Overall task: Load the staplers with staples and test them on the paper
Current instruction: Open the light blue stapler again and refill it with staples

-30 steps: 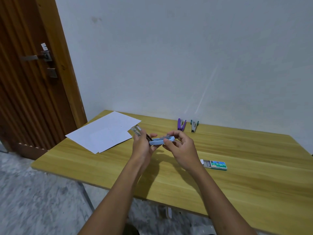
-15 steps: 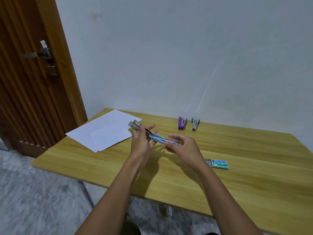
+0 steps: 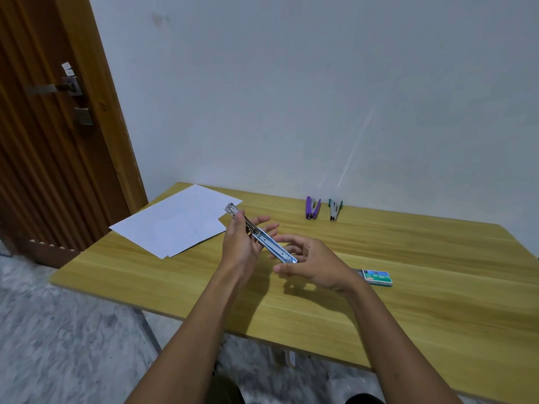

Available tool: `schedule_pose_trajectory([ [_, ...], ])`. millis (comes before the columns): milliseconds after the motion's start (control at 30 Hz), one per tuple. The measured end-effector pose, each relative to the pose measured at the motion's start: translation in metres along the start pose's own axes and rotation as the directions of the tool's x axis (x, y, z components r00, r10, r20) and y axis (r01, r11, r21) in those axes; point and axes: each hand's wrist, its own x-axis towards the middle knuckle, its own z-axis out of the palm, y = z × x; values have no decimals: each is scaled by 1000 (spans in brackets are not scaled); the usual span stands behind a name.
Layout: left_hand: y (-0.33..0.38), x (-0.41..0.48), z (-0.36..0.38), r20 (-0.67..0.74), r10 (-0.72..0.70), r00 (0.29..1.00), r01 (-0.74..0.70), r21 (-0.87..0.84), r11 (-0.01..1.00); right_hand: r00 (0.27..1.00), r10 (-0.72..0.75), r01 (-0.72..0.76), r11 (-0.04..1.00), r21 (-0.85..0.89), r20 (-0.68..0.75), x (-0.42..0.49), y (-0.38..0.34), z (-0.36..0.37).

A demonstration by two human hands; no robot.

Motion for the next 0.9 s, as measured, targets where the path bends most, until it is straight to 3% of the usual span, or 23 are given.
schedule_pose_trajectory([
  [100, 1, -1, -1, 15, 10, 1000, -10, 4, 1000, 999, 12, -13, 999, 34, 31, -1, 4, -2],
  [333, 3, -3, -1, 25, 22, 999, -23, 24, 999, 999, 12, -11, 1000, 13, -50, -1, 0, -1],
  [467, 5, -3, 0, 4, 22, 1000, -22, 132, 991, 999, 28, -27, 996, -84, 15, 2, -3, -4],
  [567, 8, -3, -2, -14, -5, 1000, 9, 324, 946, 998, 48, -42, 993, -109, 51, 2, -4, -4],
  [667, 8, -5, -3, 15, 6, 1000, -12, 423, 906, 999, 36, -36, 993, -113, 1, 3, -7, -1],
  [900, 6, -9, -2, 87, 34, 996, -65, 386, 920, 990, -13, 0, 995, -95, -137, 8, -5, 2],
])
